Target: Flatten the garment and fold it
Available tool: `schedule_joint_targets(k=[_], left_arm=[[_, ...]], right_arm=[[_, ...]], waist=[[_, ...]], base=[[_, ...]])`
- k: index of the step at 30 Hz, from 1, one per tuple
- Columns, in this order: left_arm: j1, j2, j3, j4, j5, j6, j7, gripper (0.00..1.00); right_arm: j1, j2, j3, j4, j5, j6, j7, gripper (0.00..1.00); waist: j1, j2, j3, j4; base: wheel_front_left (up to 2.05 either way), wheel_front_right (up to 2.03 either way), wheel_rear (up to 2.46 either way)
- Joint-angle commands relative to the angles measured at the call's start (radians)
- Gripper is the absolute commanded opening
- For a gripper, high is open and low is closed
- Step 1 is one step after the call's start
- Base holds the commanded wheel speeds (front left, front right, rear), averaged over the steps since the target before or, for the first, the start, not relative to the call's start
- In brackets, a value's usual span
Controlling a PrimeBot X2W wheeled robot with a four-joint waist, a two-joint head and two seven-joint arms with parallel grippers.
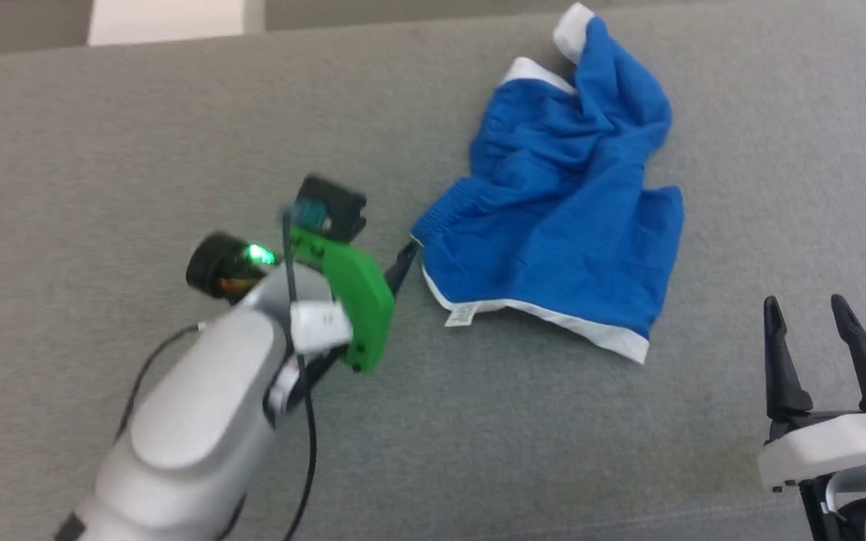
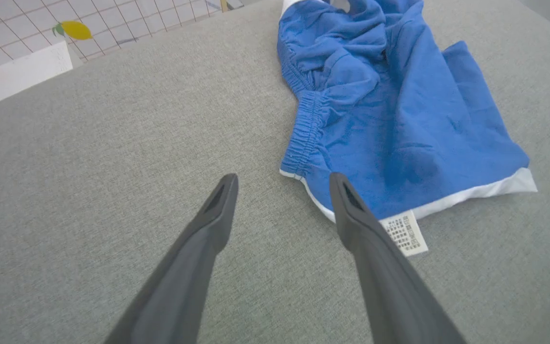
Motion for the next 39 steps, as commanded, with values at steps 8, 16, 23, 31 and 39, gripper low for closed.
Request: schedule_joint_targets(k=[8, 16, 23, 31, 39], left_arm=[[-0.172, -0.010, -0.015, 0.152, -0.051, -0.052, 0.163, 1.00], [-0.185, -0.001, -0.040, 0.230, -0.047, -0.048, 0.224, 0.85], [-0.172, 0.008, -0.018, 0.237, -0.037, -0.008, 0.162, 0.00], [-0.104, 0.057, 0.070, 0.188, -0.049, 0.095, 0.065, 0.00], [0.061, 0.150, 0.156, 0.143, -0.078, 0.201, 0.034, 0.00]], right_arm=[[-0.032, 0.004, 0.005, 0.045, 0.035, -0.002, -0.044, 1.00], [-0.047, 0.004, 0.006, 0.089, 0.044, -0.002, -0.073, 1.00], [-0.051, 0.004, 0.015, 0.100, 0.035, -0.002, -0.067, 1.00], [-0.032, 0.004, 0.017, 0.082, 0.011, -0.002, -0.009, 1.00], [0.001, 0.004, 0.043, 0.049, 0.006, -0.002, 0.040, 1.00]], waist=[[0.0001, 0.0000, 0.142, -0.120], [0.0001, 0.0000, 0.159, -0.129], [0.0001, 0.0000, 0.126, -0.092], [0.0001, 0.0000, 0.042, -0.004], [0.0001, 0.0000, 0.008, 0.070]], base=[[0.00, 0.00, 0.00], [0.00, 0.00, 0.00], [0.00, 0.00, 0.00], [0.00, 0.00, 0.00], [0.00, 0.00, 0.00]])
